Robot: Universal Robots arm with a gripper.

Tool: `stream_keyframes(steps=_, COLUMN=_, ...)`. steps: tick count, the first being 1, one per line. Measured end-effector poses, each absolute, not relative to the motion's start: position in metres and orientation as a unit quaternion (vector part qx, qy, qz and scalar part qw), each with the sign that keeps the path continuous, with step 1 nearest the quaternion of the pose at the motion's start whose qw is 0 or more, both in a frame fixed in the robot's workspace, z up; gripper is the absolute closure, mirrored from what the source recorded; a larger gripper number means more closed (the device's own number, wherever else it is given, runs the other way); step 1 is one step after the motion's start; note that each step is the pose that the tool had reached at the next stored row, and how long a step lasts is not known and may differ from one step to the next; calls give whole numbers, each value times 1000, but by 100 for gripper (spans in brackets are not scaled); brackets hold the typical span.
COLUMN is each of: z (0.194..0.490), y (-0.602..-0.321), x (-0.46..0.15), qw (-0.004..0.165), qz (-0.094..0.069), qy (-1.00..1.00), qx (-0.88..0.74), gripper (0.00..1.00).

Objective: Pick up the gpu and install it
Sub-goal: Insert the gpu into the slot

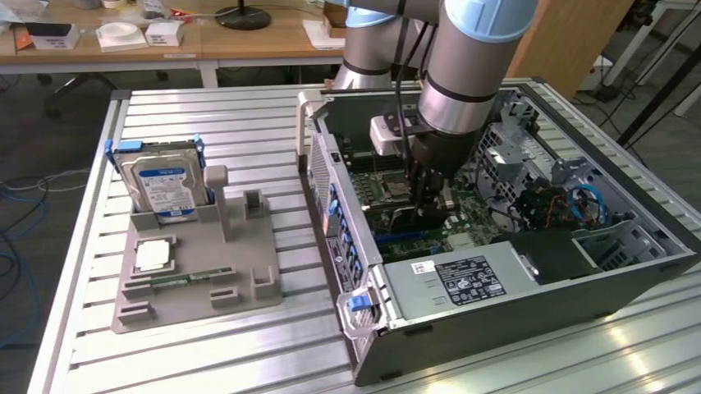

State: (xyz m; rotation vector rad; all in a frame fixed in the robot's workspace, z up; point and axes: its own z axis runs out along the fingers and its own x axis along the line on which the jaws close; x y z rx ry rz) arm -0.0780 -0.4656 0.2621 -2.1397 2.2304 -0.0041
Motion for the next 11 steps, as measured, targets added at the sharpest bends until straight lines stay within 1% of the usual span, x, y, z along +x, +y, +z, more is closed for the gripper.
stream_keyframes(steps=11, z=261, y=-465, x=-78, qw=25, qz=-1, qy=721, qx=-692, gripper=74)
